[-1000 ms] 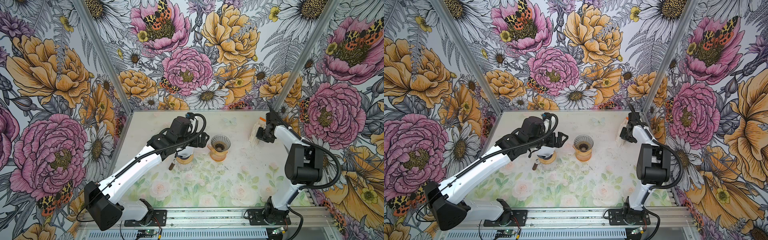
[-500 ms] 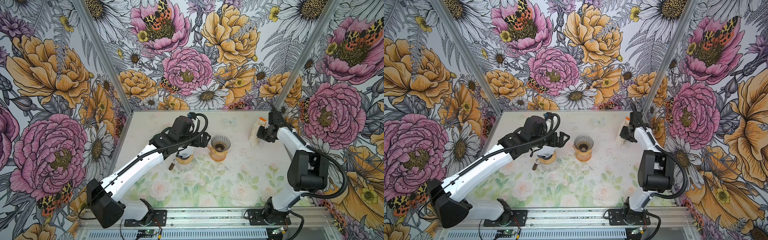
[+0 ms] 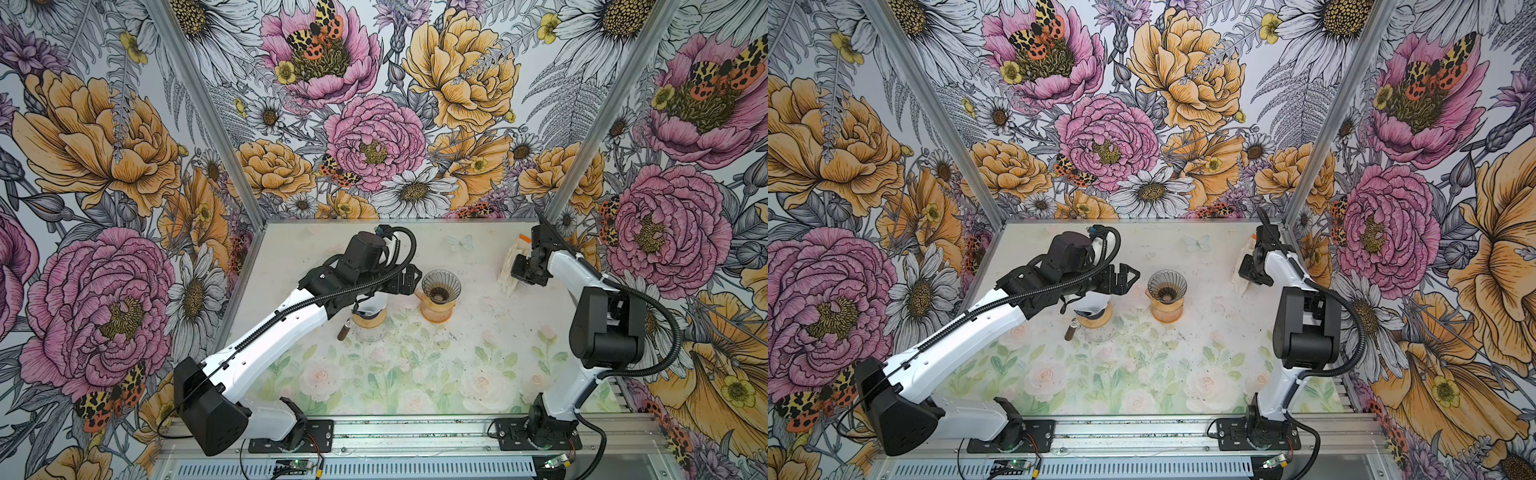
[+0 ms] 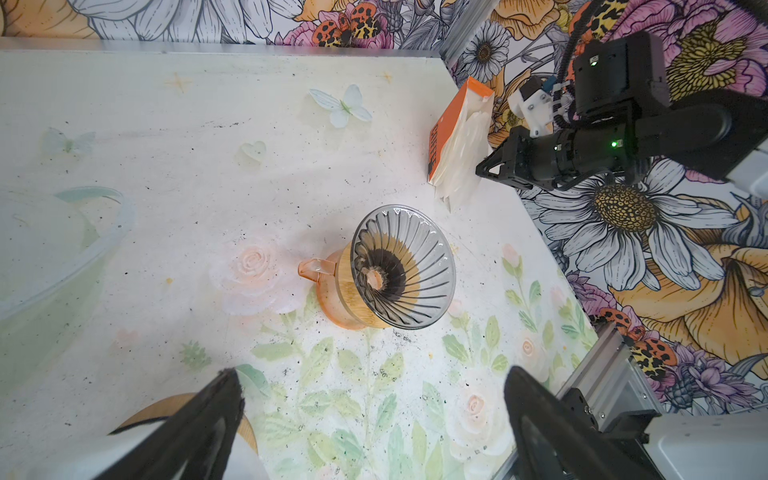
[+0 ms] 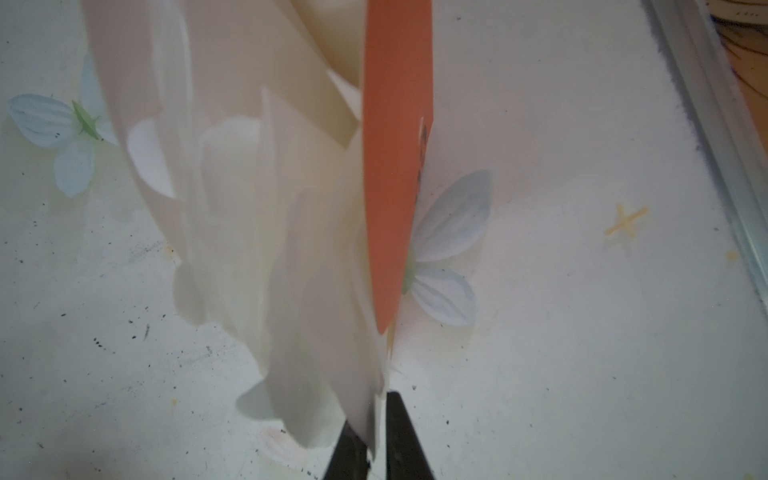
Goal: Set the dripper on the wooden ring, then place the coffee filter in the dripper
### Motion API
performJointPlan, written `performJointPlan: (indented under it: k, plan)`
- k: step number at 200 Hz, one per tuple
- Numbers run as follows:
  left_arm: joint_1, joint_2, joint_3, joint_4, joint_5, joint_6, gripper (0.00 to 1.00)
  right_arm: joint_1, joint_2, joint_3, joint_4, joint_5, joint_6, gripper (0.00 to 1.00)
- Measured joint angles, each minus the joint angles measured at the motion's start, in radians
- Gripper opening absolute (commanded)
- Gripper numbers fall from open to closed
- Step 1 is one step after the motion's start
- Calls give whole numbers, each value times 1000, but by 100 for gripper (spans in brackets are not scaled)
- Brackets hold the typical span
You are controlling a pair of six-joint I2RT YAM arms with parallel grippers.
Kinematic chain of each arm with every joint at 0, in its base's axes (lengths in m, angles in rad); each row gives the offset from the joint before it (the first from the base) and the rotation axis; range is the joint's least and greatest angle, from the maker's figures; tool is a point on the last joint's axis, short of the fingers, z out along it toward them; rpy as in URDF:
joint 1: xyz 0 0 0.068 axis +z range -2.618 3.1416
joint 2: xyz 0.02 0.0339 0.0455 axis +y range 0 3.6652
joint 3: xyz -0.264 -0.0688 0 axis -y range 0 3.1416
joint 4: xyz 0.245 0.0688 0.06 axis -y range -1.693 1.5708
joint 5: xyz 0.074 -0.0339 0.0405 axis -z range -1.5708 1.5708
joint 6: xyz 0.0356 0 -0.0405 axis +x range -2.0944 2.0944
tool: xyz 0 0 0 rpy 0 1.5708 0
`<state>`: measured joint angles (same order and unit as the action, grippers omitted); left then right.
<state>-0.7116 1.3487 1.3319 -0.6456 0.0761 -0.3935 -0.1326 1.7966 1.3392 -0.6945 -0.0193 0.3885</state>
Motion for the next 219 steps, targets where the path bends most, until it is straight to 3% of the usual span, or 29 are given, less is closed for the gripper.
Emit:
performJointPlan:
  k: [36,121,155,180,219]
  plan:
    - [0,0,0,0,2,0,99,0,-3,0,0,16,-5,1]
    - [-2,0,0,0,2,0,99,0,-90,-38,-9,-5,-15,4]
    - [-2,4,0,0,3,0,99,0,-91,-93,-31,-17,-15,9]
    - [-2,17,0,0,7,0,99,1,-92,-103,-37,-29,-19,24]
    - [-2,24,0,0,10,0,99,3,-93,-101,-37,-30,-19,23]
